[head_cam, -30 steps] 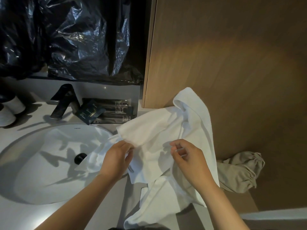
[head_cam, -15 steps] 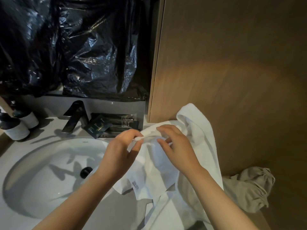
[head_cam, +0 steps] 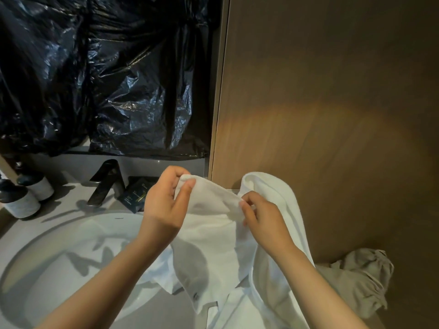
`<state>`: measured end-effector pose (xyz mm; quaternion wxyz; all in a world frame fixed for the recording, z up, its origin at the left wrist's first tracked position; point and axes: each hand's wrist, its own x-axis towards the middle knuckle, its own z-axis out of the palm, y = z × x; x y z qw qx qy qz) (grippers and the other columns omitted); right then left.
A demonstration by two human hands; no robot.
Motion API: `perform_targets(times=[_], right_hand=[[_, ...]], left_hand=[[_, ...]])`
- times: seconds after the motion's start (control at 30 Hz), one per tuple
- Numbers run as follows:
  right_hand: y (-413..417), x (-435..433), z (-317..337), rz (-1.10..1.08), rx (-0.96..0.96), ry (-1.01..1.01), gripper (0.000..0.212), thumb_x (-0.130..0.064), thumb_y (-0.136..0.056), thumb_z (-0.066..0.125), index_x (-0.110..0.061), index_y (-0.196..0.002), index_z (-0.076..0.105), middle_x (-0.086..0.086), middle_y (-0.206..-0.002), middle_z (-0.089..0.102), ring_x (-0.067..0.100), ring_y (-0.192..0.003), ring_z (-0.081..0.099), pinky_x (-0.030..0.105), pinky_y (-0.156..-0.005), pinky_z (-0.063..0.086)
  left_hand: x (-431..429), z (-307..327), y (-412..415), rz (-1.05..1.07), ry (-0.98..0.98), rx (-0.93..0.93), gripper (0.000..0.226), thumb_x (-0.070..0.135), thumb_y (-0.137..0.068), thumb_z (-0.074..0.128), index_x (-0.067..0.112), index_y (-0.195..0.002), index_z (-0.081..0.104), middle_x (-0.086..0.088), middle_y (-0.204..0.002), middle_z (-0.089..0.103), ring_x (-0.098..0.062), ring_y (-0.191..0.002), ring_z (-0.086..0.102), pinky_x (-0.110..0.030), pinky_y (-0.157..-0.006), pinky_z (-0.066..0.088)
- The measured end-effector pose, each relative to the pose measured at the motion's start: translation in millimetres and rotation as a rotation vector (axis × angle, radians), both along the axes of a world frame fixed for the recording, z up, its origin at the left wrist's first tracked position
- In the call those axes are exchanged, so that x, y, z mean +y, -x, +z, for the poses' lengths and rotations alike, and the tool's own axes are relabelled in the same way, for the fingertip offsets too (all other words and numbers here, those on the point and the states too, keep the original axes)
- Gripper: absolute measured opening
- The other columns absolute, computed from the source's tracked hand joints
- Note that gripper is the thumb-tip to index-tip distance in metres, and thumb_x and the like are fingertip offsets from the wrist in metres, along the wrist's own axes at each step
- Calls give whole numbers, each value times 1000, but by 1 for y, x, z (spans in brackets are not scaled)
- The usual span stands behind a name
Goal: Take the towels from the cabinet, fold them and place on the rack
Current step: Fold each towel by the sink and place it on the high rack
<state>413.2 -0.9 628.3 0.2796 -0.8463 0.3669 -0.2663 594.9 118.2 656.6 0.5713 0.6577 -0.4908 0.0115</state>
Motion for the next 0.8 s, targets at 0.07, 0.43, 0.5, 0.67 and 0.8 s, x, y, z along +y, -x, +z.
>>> perform_targets(times=[0.07, 0.43, 0.5, 0.67, 0.8], right_hand=[[1, -4, 12, -25, -77, 38, 19, -31, -102, 47, -31, -83, 50, -9, -68, 61, 7, -65, 59, 31, -64, 51], [-7, -52, 174, -47, -300, 438, 20, -24, -99, 54, -28, -79, 54, -17, -64, 48, 3, -67, 48, 13, -55, 33], [-7, -59, 202, -85, -299, 502, 19, -23, -98, 55, -26, -79, 57, -17, -63, 47, 4, -72, 46, 18, -56, 30], [-2, -66, 251, -102, -373, 568, 15, -18, -96, 57, -16, -83, 64, -15, -64, 51, 14, -81, 46, 20, -61, 33], [6, -71, 259, -25, -463, 484, 14, -20, -96, 58, -17, -83, 64, -5, -71, 61, 16, -76, 56, 28, -64, 41]], left_hand=[[-5, 6, -5, 51, -7, 11, 15, 27, -94, 53, 37, -84, 48, 23, -75, 57, 2, -65, 53, -8, -54, 37], [-51, 113, -26, 51, 89, 12, 2, 25, -97, 52, 27, -98, 53, 5, -80, 62, -10, -71, 58, -26, -57, 42], [-60, 136, -27, 54, 107, 8, 2, 27, -98, 50, 28, -98, 52, 5, -79, 60, -8, -69, 56, -23, -54, 38], [-74, 184, -23, 45, 208, -84, 8, 28, -97, 50, 34, -93, 45, 10, -75, 56, 5, -70, 55, -12, -48, 34], [-75, 207, -22, 2, 263, -164, 12, 30, -94, 56, 33, -87, 47, 9, -69, 58, 2, -67, 56, -10, -49, 39]])
